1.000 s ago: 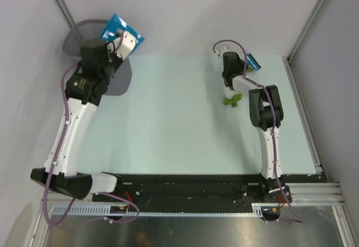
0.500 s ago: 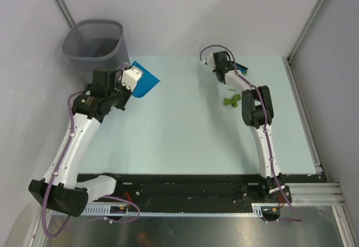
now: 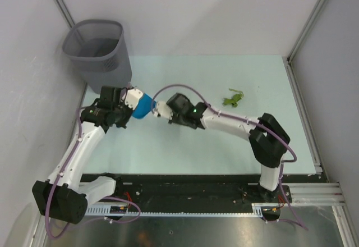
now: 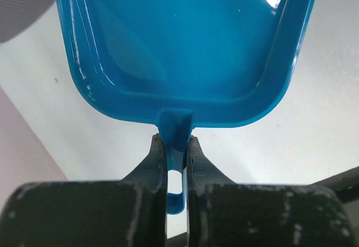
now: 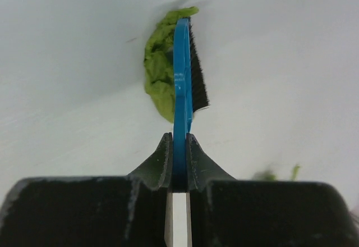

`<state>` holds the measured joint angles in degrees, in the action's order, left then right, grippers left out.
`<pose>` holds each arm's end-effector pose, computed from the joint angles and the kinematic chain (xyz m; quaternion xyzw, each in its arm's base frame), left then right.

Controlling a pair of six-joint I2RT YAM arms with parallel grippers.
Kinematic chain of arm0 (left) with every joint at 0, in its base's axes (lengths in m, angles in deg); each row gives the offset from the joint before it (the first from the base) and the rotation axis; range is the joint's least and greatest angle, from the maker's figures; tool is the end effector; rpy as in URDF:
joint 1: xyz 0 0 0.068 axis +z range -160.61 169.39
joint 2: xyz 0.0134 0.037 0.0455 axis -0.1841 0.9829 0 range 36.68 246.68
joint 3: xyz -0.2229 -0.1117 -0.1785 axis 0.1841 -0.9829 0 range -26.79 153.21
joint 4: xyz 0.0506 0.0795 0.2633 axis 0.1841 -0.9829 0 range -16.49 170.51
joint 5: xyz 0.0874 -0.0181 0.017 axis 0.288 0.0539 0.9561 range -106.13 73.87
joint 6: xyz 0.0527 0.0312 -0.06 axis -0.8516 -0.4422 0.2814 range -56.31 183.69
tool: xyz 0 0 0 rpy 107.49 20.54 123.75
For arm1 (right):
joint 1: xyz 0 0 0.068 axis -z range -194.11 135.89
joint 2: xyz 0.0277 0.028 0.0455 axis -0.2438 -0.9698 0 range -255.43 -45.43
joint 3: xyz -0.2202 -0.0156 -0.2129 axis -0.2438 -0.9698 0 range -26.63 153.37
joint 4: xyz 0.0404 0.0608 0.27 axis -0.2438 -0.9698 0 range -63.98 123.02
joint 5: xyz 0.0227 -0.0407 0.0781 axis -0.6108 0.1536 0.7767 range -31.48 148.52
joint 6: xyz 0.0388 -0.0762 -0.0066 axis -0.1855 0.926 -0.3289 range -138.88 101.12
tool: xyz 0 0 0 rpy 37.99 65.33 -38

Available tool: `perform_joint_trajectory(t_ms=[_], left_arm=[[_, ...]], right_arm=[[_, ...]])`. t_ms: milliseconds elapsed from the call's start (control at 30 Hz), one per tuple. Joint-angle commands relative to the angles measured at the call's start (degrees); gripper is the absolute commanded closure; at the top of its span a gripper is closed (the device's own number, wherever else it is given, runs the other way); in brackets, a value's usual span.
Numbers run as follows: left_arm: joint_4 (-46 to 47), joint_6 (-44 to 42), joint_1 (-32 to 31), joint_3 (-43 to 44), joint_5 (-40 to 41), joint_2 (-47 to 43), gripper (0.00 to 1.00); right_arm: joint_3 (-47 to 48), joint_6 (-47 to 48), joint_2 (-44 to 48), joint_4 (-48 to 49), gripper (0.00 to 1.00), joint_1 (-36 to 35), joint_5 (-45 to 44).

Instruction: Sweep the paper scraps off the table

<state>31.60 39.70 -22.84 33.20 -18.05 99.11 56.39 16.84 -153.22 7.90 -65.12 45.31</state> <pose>0.2356 -0.0536 0.3103 0.2985 0.8951 0.0182 0.3308 0.3102 0.3557 0.2289 -0.6121 0.7055 -0.0618 0.3520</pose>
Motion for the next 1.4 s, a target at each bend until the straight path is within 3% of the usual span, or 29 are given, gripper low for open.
perform_joint_trajectory(t_ms=[0, 100, 233, 333, 433, 567, 733, 833, 1033, 1167, 1367], left_arm=[[0.48, -1.66, 0.28, -3.55, -1.07, -3.02, 1.00], [0.48, -3.78, -0.42, -5.75, 0.06, -2.32, 1.00], [0.48, -5.01, -3.14, -7.60, 1.65, -0.04, 1.00], [0.48, -5.54, -7.01, -8.74, 3.39, 2.51, 1.00], [0.57, -6.16, -10.70, -9.19, 4.99, 6.29, 1.00], [0.57, -7.91, -11.32, -7.17, 5.78, 13.22, 1.00], [0.65, -9.14, -13.69, -2.95, 8.32, 21.32, 1.00], [0.57, -10.64, -15.37, -1.10, 8.51, 24.66, 1.00], [0.57, -12.57, -16.33, 1.10, 6.92, 29.49, 1.00], [0.65, -13.63, -16.95, 1.80, 6.22, 31.34, 1.00], [1.18, -13.19, -18.01, 4.96, 4.38, 34.77, 1.00]], right_arm=[[-4.19, -12.34, 5.12, -8.26, 1.00, -2.77, -0.49], [-4.10, -15.33, 10.83, -8.98, 1.00, -4.10, -5.15], [-4.01, -21.83, 20.23, -8.54, 1.00, -3.93, -4.72], [-4.01, -28.24, 26.48, -9.33, 1.00, -1.92, -1.39], [-4.01, -37.90, 28.51, -13.18, 1.00, 1.60, -3.39], [-4.10, -47.31, 26.67, -20.57, 1.00, 11.16, 0.37], [-4.10, -49.87, 21.76, -23.39, 1.00, 13.47, 1.17], [-4.10, -49.88, 18.50, -23.22, 1.00, 13.82, 5.55], [-4.01, -50.66, 9.62, -16.73, 1.00, 12.16, 26.10], [-2.87, -54.62, 6.28, -9.87, 1.00, 10.58, 31.66], [7.22, -56.82, 0.48, -4.31, 1.00, 6.19, 35.28]])
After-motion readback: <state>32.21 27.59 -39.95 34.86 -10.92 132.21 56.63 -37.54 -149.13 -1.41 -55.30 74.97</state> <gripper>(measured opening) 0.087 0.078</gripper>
